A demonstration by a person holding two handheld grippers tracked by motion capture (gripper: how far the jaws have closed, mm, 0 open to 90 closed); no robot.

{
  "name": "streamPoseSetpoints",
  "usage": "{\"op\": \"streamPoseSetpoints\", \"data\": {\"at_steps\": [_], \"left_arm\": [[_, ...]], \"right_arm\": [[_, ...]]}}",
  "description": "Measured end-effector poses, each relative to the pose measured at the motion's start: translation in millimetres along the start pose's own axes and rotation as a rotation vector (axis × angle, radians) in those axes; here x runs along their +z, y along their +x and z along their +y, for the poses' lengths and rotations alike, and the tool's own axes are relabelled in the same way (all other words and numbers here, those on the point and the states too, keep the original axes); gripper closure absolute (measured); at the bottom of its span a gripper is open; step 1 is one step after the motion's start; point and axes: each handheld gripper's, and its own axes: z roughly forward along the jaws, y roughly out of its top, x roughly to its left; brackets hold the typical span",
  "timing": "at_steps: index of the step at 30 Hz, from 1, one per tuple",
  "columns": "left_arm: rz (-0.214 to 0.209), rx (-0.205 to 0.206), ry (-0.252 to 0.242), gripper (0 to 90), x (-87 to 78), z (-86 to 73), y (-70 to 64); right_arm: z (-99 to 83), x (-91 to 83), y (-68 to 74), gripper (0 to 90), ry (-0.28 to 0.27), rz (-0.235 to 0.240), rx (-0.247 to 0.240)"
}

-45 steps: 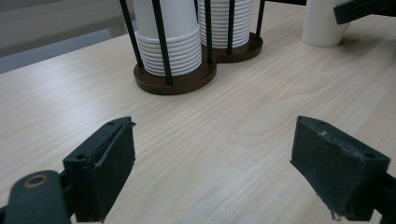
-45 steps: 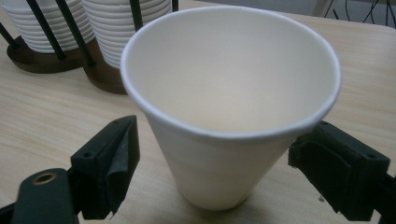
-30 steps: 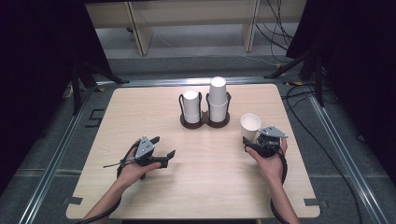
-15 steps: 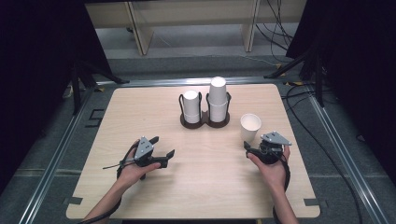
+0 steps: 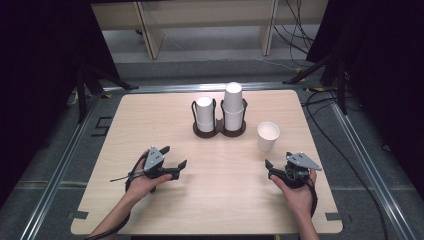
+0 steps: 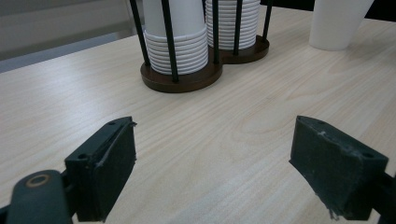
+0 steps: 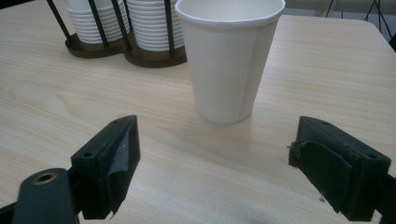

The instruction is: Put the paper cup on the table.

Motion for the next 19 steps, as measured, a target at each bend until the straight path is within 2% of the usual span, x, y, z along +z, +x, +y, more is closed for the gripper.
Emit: {"op": "streamPoseSetpoints", "data": {"at_steps": [1,4,5,6,7,9,10,13,14,18,19], "left_arm": [[-0.001,0.007,-0.007,13.6,0.4,0.1,0.3],[0.000,0.009,-0.006,13.6,0.3,0.1,0.3],[-0.002,0.008,-0.006,13.6,0.3,0.1,0.3],[-0.002,0.000,0.000,13.6,0.1,0.0,0.0],[-0.002,-0.001,0.000,13.6,0.1,0.0,0.0],[-0.003,0.003,-0.001,13.6,0.0,0.0,0.2],[-0.004,0.001,-0.004,13.6,0.2,-0.1,-0.1],[-0.004,0.013,-0.004,13.6,0.7,0.3,0.4],[-0.005,0.011,-0.004,13.6,0.7,0.2,0.3],[-0.007,-0.001,0.003,13.6,0.8,0.2,0.1],[-0.008,0.001,0.004,13.6,0.9,0.2,0.1]], "right_arm": [[-1.3,-1.6,-2.2,15.5,-0.012,0.015,-0.025],[-2.2,-4.1,-2.1,15.5,-0.016,0.014,-0.029],[-4.1,-5.0,-0.9,15.5,-0.032,0.004,-0.005],[-4.1,-5.0,-0.9,15.5,-0.032,0.004,-0.005],[-4.5,-5.5,-1.0,15.5,-0.026,0.030,0.007],[-6.0,-7.0,-0.5,15.5,-0.044,-0.017,0.007],[-4.8,-9.3,-2.7,15.4,-0.045,-0.020,-0.021],[-5.5,-10.3,-5.4,15.4,-0.071,-0.018,-0.016],[-6.3,-10.4,-4.0,15.4,-0.084,-0.023,0.013],[-5.9,-14.0,-8.3,15.4,-0.084,-0.034,0.003],[-6.3,-15.5,-5.7,15.4,-0.068,-0.027,0.047]]}}
